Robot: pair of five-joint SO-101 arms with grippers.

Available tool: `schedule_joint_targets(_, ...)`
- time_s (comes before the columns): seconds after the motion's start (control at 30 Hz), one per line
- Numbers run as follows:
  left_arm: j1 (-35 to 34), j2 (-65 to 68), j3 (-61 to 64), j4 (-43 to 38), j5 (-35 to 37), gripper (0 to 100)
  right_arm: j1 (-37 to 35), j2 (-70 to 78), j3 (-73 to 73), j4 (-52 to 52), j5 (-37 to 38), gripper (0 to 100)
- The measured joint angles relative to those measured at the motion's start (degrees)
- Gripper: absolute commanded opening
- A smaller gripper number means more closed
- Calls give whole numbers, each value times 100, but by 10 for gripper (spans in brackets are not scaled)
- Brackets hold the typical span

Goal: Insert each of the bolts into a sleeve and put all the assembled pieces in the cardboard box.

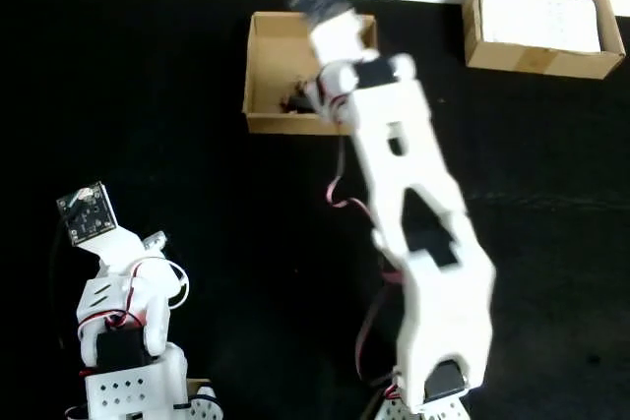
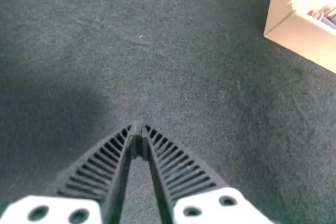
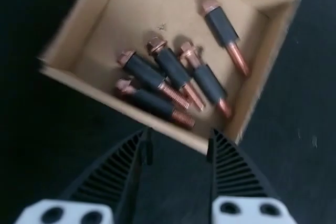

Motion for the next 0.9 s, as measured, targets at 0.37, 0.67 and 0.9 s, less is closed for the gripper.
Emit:
schedule_joint_targets(0.37, 0, 0, 0, 0, 0, 13, 571, -2585, -9, 2154, -1881, 8)
schedule_joint_targets(0.67, 0, 0, 0, 0, 0, 13, 949, -5081, 1890, 2822, -2215, 8)
schedule_joint_targets(0.9, 0, 0, 0, 334, 0, 13, 976, -7833, 5354, 2514, -2215, 8)
